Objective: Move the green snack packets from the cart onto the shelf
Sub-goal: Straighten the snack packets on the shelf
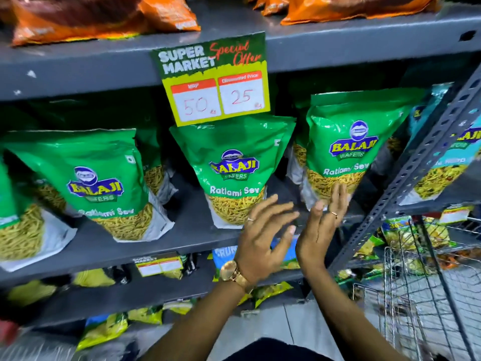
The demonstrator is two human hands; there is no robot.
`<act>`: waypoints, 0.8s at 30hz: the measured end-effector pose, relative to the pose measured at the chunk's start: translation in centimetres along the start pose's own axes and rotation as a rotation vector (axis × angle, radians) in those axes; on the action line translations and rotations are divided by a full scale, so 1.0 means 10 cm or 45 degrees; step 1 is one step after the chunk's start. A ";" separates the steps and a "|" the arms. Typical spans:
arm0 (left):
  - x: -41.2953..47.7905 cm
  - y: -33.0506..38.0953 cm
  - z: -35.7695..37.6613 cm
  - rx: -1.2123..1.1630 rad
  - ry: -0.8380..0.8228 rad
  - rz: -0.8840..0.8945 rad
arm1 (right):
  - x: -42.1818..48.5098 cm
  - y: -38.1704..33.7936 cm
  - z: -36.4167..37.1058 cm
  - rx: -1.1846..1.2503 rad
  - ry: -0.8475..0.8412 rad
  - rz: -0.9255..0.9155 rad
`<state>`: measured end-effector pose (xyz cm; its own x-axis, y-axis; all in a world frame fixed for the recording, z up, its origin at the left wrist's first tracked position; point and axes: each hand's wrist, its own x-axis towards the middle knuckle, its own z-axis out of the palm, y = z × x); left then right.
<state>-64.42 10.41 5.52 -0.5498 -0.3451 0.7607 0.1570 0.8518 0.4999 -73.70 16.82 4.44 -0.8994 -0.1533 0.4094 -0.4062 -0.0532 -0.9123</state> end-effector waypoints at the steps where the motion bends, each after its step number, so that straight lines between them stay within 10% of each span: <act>1: -0.02 -0.04 -0.08 0.061 0.076 -0.006 | -0.06 -0.02 0.05 0.033 -0.051 -0.012; 6: 0.05 -0.26 -0.39 0.073 0.537 -0.407 | -0.17 -0.12 0.38 0.211 -0.403 0.165; 11: 0.35 -0.66 -0.45 -0.613 0.779 -1.154 | -0.10 -0.16 0.78 0.263 -0.530 0.280; 24: 0.28 -0.58 -0.20 -0.721 0.478 -1.038 | 0.16 0.03 0.80 0.438 -0.591 0.389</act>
<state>-65.19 3.73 5.61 -0.3879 -0.9111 0.1391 0.2671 0.0334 0.9631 -74.00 8.69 4.70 -0.7716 -0.6176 0.1525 0.0008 -0.2406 -0.9706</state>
